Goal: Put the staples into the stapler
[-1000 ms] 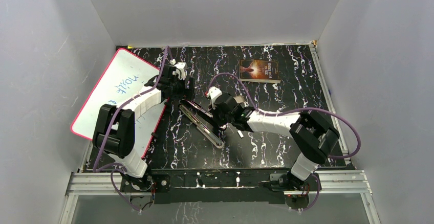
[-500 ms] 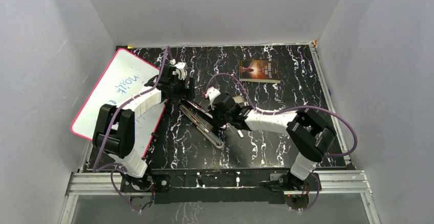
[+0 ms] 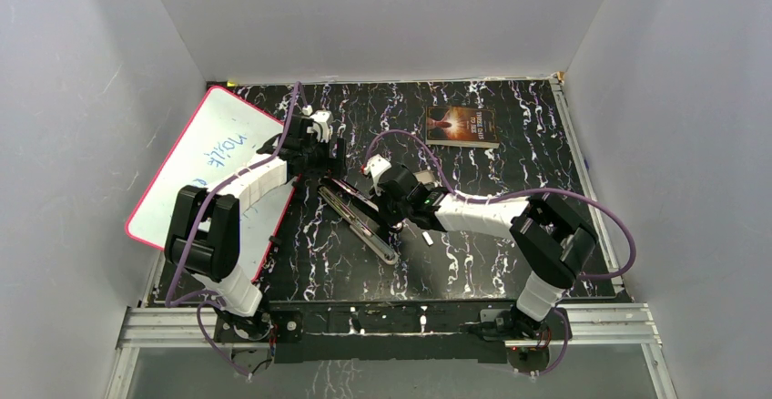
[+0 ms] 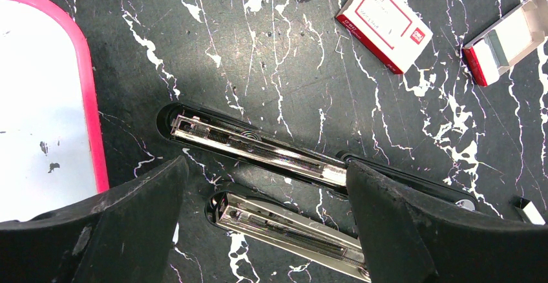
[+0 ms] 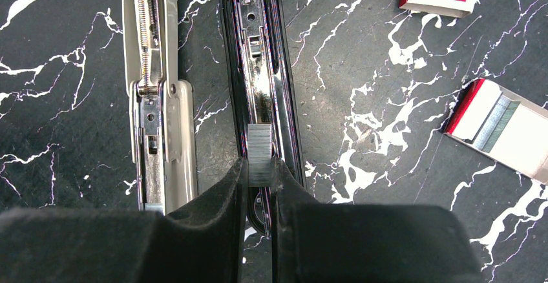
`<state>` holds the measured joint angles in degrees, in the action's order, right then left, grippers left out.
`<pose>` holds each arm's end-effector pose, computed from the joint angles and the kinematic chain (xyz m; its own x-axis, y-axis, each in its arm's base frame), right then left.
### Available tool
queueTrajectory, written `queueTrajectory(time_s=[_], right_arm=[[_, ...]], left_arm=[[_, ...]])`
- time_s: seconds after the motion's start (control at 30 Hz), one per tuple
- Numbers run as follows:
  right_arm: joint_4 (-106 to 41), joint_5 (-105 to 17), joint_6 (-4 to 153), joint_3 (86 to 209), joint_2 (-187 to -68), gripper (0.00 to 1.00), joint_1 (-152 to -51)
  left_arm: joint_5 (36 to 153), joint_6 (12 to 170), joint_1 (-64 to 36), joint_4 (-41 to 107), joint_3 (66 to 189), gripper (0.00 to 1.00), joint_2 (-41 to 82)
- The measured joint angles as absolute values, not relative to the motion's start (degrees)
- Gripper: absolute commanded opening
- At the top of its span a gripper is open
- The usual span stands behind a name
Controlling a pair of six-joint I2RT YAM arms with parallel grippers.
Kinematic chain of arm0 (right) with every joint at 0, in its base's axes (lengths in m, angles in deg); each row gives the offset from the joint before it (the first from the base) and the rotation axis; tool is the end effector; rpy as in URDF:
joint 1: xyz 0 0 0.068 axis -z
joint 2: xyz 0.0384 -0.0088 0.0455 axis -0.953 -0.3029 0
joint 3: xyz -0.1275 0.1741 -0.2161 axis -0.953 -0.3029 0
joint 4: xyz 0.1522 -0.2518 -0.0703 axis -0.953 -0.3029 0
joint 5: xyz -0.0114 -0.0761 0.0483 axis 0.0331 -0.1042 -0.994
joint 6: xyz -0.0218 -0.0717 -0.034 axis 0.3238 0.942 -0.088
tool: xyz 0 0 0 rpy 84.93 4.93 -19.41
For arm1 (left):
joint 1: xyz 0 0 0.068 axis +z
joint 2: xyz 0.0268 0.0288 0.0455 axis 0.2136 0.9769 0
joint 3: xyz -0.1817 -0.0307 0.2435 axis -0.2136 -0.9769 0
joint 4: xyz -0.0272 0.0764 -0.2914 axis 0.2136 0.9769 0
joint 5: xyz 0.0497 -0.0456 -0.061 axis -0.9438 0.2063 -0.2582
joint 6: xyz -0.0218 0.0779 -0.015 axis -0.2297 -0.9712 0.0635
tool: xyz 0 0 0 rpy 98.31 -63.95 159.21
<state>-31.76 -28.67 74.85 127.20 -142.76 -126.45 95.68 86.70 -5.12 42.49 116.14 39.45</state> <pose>0.2530 0.3329 0.1696 -0.4663 -0.4536 -0.7595 -0.6946 0.7194 -0.0033 0.4027 -0.1390 0.2068 -0.6726 0.0761 -0.7361 0.3291 0.9217 -0.2054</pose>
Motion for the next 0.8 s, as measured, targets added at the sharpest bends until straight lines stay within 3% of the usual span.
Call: queueTrajectory(time_s=[0.8], right_arm=[[-31.3, -28.9, 75.6, 127.0, -140.8, 0.00, -126.5]], left_arm=[[95.7, 86.7, -5.1, 42.5, 116.1, 0.91, 39.4]])
